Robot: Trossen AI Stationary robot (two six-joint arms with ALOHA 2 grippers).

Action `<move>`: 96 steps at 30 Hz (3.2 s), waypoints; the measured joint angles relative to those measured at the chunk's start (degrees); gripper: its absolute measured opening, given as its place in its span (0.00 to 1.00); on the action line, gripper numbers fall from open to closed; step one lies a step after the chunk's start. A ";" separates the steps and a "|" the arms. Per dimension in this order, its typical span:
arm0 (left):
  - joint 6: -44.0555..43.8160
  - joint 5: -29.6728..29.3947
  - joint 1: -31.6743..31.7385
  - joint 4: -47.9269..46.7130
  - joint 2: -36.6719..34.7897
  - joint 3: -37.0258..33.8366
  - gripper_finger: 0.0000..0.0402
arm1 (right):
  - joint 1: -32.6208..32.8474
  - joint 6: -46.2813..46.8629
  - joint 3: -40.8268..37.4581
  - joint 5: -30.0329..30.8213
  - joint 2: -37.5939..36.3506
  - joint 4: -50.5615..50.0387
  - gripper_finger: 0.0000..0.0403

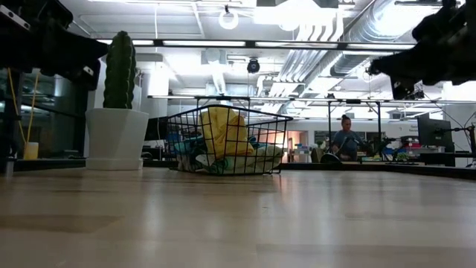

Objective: Fold microfiber towels
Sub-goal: Return to Home Position

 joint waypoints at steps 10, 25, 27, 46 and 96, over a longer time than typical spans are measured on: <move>0.00 -0.07 -0.02 0.12 -0.28 0.02 0.00 | 2.43 -3.94 0.02 0.02 0.39 -0.40 0.00; 0.00 -0.02 -0.07 0.10 -1.58 0.04 0.00 | 2.45 3.94 0.04 0.02 0.73 -0.56 0.00; 0.00 -0.01 -0.07 0.28 -1.65 0.04 0.00 | 2.45 4.05 0.04 0.02 0.73 -0.57 0.00; 0.00 0.04 -0.09 0.14 -1.67 0.04 0.00 | 2.01 4.40 -0.02 0.23 -1.11 0.52 0.00; 0.00 0.06 -0.09 0.12 -1.63 0.04 0.00 | 2.01 4.40 -0.09 0.23 -0.71 0.19 0.00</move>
